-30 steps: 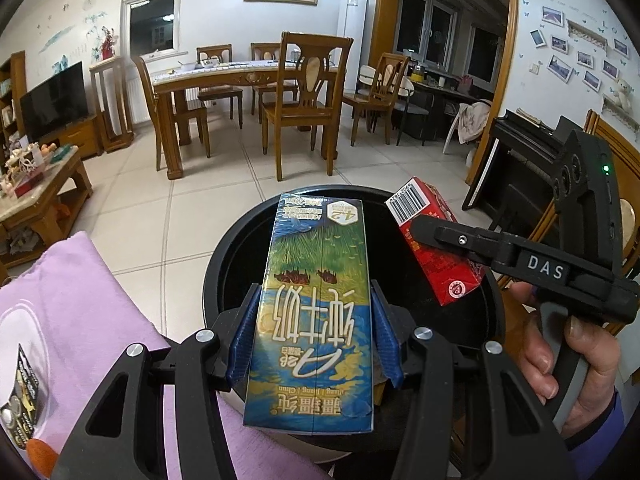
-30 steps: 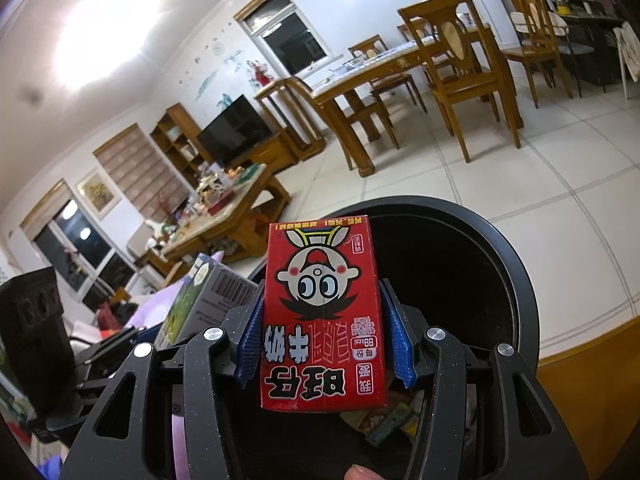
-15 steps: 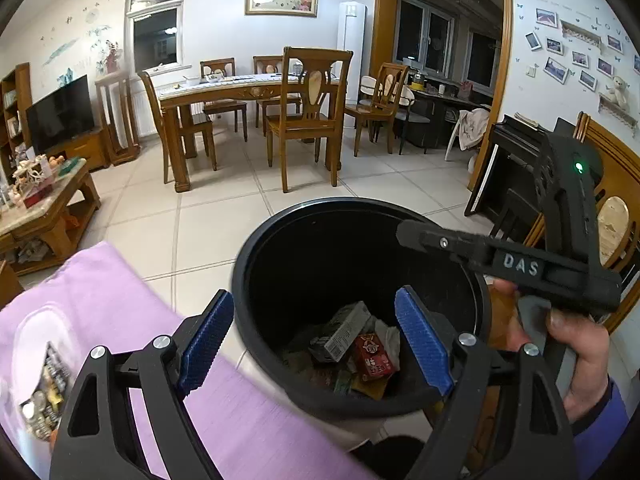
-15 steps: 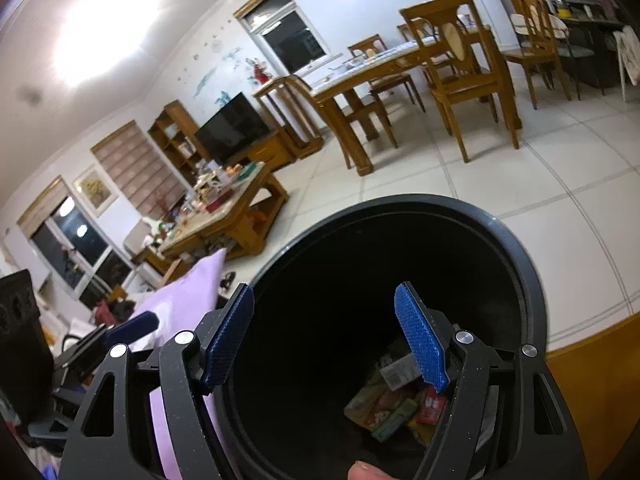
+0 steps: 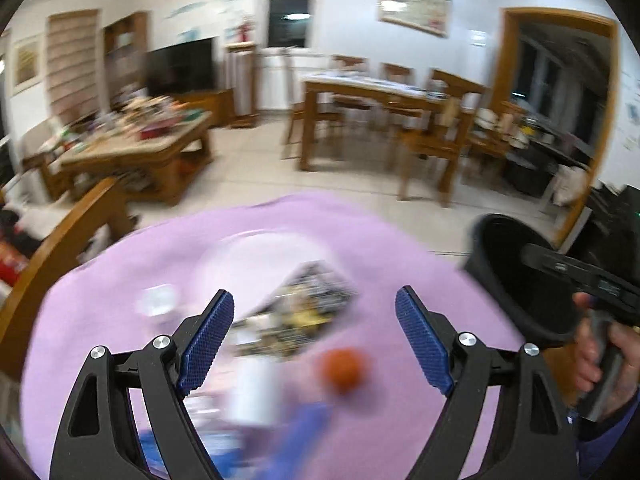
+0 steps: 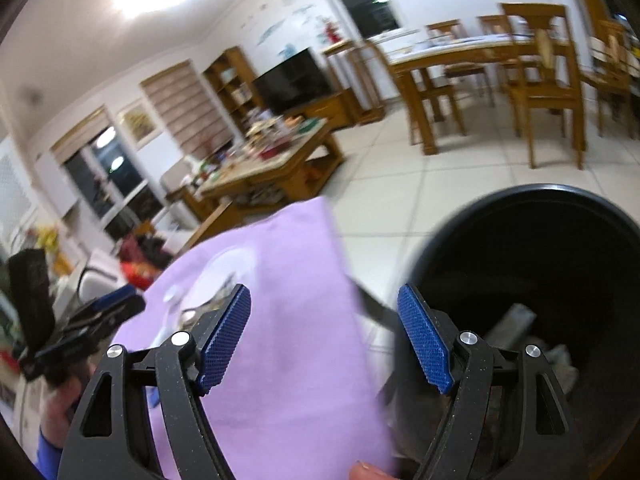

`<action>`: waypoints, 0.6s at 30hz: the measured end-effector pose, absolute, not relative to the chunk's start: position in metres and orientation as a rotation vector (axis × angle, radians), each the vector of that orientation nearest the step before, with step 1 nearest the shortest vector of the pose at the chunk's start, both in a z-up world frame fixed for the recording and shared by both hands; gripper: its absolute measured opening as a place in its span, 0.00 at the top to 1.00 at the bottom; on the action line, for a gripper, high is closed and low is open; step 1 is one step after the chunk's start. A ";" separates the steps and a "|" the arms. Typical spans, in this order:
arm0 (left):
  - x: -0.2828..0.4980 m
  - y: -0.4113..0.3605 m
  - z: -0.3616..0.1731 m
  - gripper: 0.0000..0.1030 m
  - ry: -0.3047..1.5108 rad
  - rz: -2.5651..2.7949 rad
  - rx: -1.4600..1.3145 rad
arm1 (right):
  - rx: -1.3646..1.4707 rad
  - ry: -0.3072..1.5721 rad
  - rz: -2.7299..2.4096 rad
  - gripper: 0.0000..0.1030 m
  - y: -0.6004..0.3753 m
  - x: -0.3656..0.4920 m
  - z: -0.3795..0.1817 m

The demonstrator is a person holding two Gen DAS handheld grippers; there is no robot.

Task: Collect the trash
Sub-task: 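Grasp the white cup with the left tool while the right tool grasps the battery card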

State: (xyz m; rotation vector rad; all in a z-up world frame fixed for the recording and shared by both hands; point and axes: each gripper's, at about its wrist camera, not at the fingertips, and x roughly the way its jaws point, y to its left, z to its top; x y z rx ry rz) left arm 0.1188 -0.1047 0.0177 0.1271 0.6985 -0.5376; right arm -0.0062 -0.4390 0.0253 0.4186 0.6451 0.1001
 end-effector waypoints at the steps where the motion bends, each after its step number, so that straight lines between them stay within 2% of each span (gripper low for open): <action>1: 0.126 -0.093 0.016 0.20 0.711 -0.513 0.120 | 0.409 0.657 0.118 0.27 -0.424 0.001 0.025; 6: 0.172 -0.044 0.001 0.20 0.794 -0.421 0.107 | 0.391 0.755 0.220 0.27 -0.360 0.053 0.016; 11: 0.210 -0.029 -0.020 0.20 0.877 -0.422 0.102 | 0.428 0.875 0.267 0.27 -0.325 0.100 -0.002; 16: 0.227 -0.030 -0.034 0.21 0.924 -0.463 0.091 | 0.479 0.980 0.275 0.43 -0.314 0.131 -0.026; 18: 0.230 -0.034 -0.037 0.31 0.933 -0.484 0.088 | 0.479 0.974 0.273 0.49 -0.311 0.136 -0.026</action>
